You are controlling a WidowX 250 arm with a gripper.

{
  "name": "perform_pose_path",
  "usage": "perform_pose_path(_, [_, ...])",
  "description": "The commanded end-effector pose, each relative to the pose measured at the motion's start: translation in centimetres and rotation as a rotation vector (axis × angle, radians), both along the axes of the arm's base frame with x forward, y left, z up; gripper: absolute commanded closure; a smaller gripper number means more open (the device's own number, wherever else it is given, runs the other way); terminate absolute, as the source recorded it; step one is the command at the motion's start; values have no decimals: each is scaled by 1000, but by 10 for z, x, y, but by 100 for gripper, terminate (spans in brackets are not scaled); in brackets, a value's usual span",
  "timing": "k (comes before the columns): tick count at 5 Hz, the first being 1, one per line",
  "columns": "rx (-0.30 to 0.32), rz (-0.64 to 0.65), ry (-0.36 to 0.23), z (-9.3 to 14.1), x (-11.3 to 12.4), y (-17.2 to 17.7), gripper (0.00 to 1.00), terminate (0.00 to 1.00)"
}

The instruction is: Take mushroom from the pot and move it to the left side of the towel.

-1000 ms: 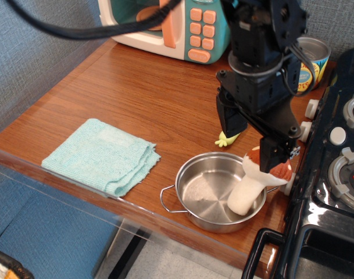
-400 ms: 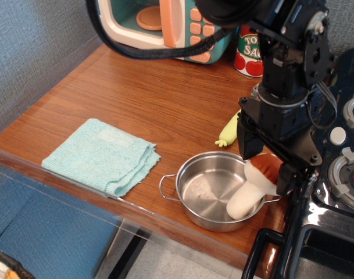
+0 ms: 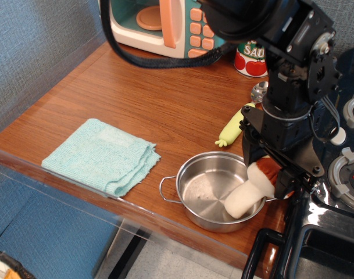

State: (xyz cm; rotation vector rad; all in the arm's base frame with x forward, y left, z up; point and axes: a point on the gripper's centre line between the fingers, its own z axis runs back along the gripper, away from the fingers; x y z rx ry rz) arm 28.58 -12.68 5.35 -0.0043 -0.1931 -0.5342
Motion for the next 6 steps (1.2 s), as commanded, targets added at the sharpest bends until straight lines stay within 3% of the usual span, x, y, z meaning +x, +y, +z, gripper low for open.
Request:
perform_pose_path(1, [-81, -11, -99, 52, -5, 9, 100, 0])
perform_pose_path(2, [-111, 114, -151, 96, 5, 55, 100, 0])
perform_pose_path(3, [-91, 247, -136, 95, 24, 105, 100, 0])
perform_pose_path(4, [-33, 356, -97, 85, 28, 156, 100, 0])
perform_pose_path(6, [104, 453, -28, 70, -13, 253, 100, 0])
